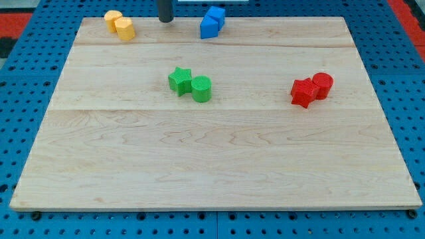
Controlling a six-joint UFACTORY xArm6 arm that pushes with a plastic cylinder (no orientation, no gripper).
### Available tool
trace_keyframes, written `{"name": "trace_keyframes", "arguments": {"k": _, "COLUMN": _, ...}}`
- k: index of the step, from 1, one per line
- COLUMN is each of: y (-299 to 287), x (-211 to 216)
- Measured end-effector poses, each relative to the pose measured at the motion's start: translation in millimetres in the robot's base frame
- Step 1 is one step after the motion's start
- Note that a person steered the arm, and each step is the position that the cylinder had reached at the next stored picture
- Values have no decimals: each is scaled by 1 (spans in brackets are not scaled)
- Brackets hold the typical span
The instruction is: Place the blue blocks diagonal to each other
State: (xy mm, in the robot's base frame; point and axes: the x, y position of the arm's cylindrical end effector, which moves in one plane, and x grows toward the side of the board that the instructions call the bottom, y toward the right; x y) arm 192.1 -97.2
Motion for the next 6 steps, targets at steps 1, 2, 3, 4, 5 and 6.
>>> {"name": "trace_keyframes", "arguments": {"k": 1, "y": 22, "x": 0}}
{"name": "trace_keyframes", "arguments": {"k": 2, "y": 41, "x": 0}}
{"name": "trace_keyframes", "arguments": {"k": 3, "y": 60, "x": 0}}
{"name": "trace_keyframes", "arguments": {"k": 4, "y": 83, "x": 0}}
{"name": "trace_keyframes", "arguments": {"k": 5, "y": 106, "x": 1}}
{"name": "trace_keyframes", "arguments": {"k": 6, "y": 124, "x": 1}}
